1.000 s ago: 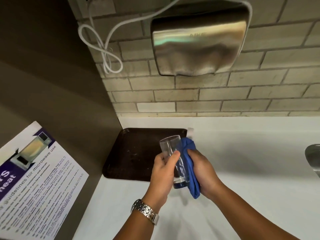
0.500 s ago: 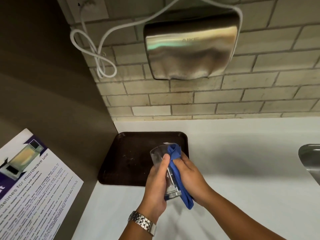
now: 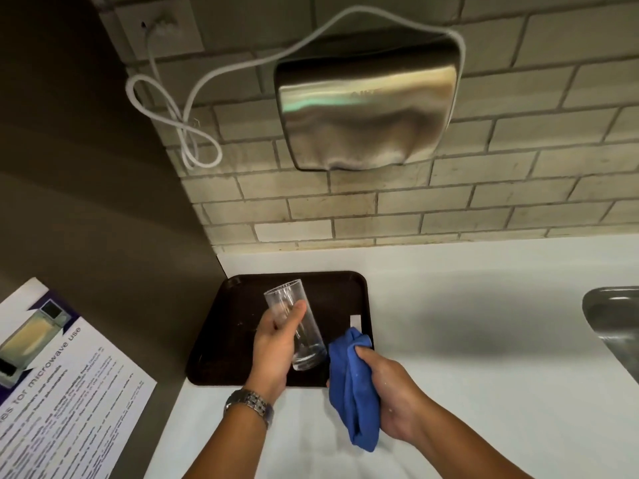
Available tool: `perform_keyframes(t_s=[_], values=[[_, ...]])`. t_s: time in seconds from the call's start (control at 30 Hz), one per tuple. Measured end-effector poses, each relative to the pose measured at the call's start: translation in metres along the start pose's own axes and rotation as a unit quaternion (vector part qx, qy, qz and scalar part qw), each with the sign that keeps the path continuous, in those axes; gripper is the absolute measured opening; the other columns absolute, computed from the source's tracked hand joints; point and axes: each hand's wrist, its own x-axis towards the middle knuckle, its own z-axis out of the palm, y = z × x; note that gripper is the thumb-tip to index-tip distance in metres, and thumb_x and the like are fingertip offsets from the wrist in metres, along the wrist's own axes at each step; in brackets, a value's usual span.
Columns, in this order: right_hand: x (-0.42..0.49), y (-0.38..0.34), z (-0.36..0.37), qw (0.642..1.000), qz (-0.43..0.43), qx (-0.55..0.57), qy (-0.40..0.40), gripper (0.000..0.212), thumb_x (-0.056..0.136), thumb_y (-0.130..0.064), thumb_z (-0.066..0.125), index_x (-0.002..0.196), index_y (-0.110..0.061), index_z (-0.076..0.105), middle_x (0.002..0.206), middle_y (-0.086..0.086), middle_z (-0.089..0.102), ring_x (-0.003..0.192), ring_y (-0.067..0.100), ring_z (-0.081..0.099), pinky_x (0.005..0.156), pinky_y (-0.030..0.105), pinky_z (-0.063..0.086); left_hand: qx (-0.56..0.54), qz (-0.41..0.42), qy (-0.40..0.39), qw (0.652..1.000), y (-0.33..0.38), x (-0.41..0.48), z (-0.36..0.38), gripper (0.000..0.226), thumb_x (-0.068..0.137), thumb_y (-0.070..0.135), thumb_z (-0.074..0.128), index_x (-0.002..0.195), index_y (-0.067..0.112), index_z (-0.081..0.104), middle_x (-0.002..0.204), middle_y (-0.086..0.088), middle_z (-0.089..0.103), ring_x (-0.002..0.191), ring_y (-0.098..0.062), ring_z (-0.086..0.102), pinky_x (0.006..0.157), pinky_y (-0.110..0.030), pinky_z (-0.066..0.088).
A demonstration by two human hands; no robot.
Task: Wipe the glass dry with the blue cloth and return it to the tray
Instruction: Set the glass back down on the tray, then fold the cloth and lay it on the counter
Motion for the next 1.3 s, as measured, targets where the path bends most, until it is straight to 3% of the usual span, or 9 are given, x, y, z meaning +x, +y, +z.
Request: perform_keyframes(t_s=[0.1, 0.33, 0.63, 0.73, 0.87, 0.97, 1.1, 1.2, 1.3], values=[[-0.005, 0.001, -0.008, 0.999, 0.013, 0.033, -0.013, 0.043, 0.107, -0.038, 0.067, 0.129, -0.003, 0.074, 0.125, 0.025, 0.080, 0.124, 0.040, 0.072, 0.110, 0.049, 0.055, 0.067, 0.044, 0.006, 0.997, 0.000, 0.027, -0.009, 0.058, 0.070, 0.057, 0.100, 0.114, 0.025, 0.082, 0.092, 0.011, 0.087, 0.096, -0.018, 0.085, 0.067, -0.018, 0.063], [-0.015, 0.007, -0.014, 0.993, 0.011, 0.106, -0.048, 0.042, 0.112, -0.032, 0.057, 0.137, -0.002, 0.069, 0.131, 0.027, 0.076, 0.126, 0.042, 0.069, 0.081, 0.043, 0.057, 0.187, 0.045, 0.013, 0.981, -0.019, 0.071, -0.013, 0.074, 0.082, 0.026, 0.100, 0.147, 0.019, 0.064, 0.121, -0.003, 0.069, 0.103, -0.014, 0.071, 0.077, -0.021, 0.054], [-0.006, 0.004, -0.021, 0.992, -0.016, 0.109, -0.060, 0.043, 0.109, -0.035, 0.058, 0.139, -0.005, 0.069, 0.128, 0.028, 0.078, 0.128, 0.046, 0.069, 0.107, 0.052, 0.055, 0.178, 0.031, 0.051, 0.982, -0.034, 0.068, -0.004, 0.088, 0.082, 0.019, 0.100, 0.158, 0.012, 0.055, 0.152, -0.015, 0.062, 0.143, -0.038, 0.062, 0.115, -0.051, 0.056], [-0.006, -0.003, -0.019, 0.992, -0.030, 0.105, -0.068, 0.044, 0.109, -0.035, 0.055, 0.139, -0.005, 0.069, 0.130, 0.029, 0.077, 0.131, 0.047, 0.069, 0.102, 0.051, 0.058, 0.189, 0.009, 0.133, 0.973, -0.026, 0.039, 0.003, 0.112, 0.082, 0.028, 0.101, 0.171, 0.008, 0.037, 0.172, -0.024, 0.037, 0.154, -0.045, 0.050, 0.116, -0.048, 0.049], [-0.007, -0.014, -0.017, 0.990, -0.061, 0.108, -0.073, 0.045, 0.112, -0.036, 0.049, 0.143, -0.007, 0.066, 0.136, 0.027, 0.075, 0.134, 0.044, 0.068, 0.106, 0.049, 0.056, 0.159, 0.132, 0.210, 0.955, -0.035, -0.018, 0.016, 0.065, 0.098, 0.021, 0.086, 0.153, 0.005, 0.055, 0.149, -0.017, 0.054, 0.133, -0.033, 0.063, 0.103, -0.044, 0.058], [-0.006, -0.018, -0.016, 0.988, -0.072, 0.112, -0.076, 0.045, 0.112, -0.036, 0.048, 0.143, -0.009, 0.067, 0.138, 0.024, 0.075, 0.135, 0.041, 0.067, 0.114, 0.050, 0.051, 0.099, 0.106, 0.082, 0.986, -0.045, -0.052, 0.032, 0.010, 0.110, 0.025, 0.070, 0.116, 0.031, 0.074, 0.123, -0.007, 0.076, 0.113, -0.020, 0.075, 0.087, -0.020, 0.058], [-0.007, -0.019, -0.013, 0.985, -0.087, 0.122, -0.084, 0.047, 0.107, -0.039, 0.054, 0.137, -0.009, 0.075, 0.137, 0.023, 0.076, 0.125, 0.039, 0.074, 0.107, 0.052, 0.055, -0.032, -0.139, -0.165, 0.976, -0.036, -0.077, 0.050, 0.045, 0.110, 0.063, 0.053, 0.107, 0.040, 0.091, 0.117, 0.000, 0.090, 0.111, -0.018, 0.085, 0.091, -0.030, 0.063], [-0.009, -0.022, -0.014, 0.984, -0.101, 0.124, -0.078, 0.051, 0.098, -0.039, 0.060, 0.135, -0.007, 0.076, 0.137, 0.026, 0.075, 0.130, 0.042, 0.069, 0.109, 0.054, 0.054, -0.033, -0.142, -0.203, 0.968, -0.034, -0.075, 0.049, 0.041, 0.113, 0.055, 0.057, 0.117, 0.032, 0.090, 0.124, -0.007, 0.089, 0.118, -0.022, 0.084, 0.092, -0.031, 0.064], [-0.006, -0.027, -0.015, 0.986, -0.116, 0.102, -0.057, 0.047, 0.109, -0.037, 0.051, 0.135, -0.005, 0.074, 0.139, 0.023, 0.073, 0.134, 0.040, 0.066, 0.109, 0.049, 0.055, 0.061, -0.095, -0.183, 0.977, -0.040, -0.066, 0.046, 0.031, 0.115, 0.036, 0.061, 0.106, 0.023, 0.089, 0.097, -0.001, 0.091, 0.092, -0.022, 0.085, 0.072, -0.023, 0.063]])
